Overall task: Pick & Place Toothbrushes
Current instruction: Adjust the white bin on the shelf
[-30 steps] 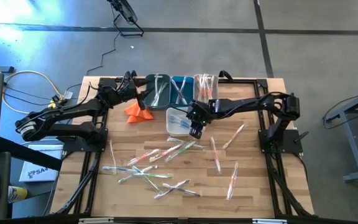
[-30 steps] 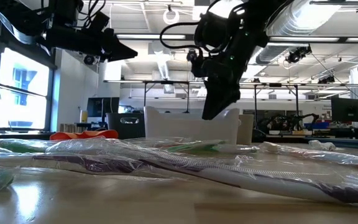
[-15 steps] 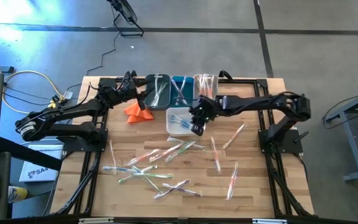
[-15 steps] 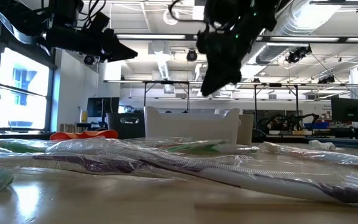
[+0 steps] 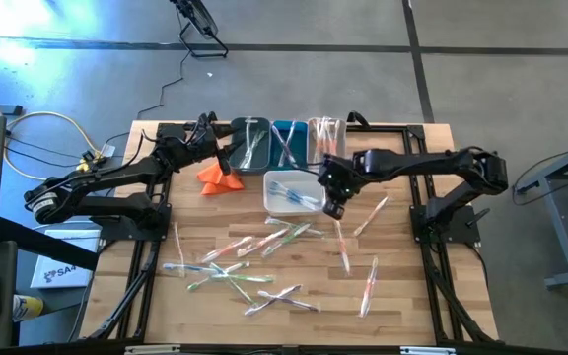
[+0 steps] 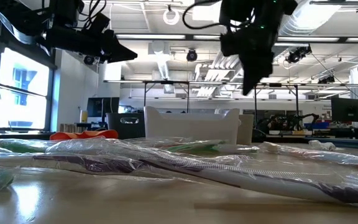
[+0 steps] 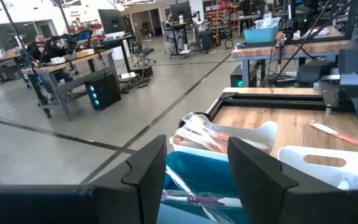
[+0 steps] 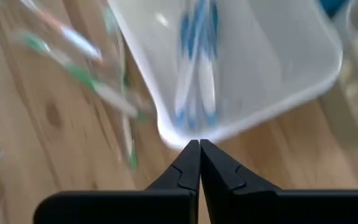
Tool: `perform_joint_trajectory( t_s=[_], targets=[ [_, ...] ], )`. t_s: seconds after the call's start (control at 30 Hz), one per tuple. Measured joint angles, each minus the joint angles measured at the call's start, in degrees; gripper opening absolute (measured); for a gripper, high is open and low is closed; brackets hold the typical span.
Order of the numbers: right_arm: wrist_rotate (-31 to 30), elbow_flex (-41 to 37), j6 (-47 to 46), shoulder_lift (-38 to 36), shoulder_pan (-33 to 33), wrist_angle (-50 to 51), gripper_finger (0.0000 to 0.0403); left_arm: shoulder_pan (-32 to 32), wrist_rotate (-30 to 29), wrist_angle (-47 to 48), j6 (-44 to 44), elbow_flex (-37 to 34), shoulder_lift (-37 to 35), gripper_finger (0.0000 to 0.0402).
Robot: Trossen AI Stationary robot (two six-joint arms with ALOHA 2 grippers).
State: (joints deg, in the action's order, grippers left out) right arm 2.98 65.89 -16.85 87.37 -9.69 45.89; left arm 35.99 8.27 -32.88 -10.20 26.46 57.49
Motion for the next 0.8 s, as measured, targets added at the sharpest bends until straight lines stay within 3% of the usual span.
perform_joint_trajectory(
  t_s=[0.2,0.43,0.57,0.8],
  targets=[
    [-3.2,-2.3,-3.1,0.1,1.5,2.9,0.0003,0.0,0.0,0.0,0.0,0.0,0.0,0.0167],
    [-6.1,-10.7,-8.6,0.2,3.0,-9.8,0.0003,0.0,0.0,0.0,0.0,0.0,0.0,0.0167],
    [-5.6,-14.2,-12.2,0.2,3.4,-13.2,0.0003,0.0,0.0,0.2,0.0,0.0,0.0,0.0167],
    [-10.8,-16.5,-13.6,0.3,4.6,-18.7,0.0003,0.0,0.0,0.1,0.0,0.0,0.0,0.0167]
  ],
)
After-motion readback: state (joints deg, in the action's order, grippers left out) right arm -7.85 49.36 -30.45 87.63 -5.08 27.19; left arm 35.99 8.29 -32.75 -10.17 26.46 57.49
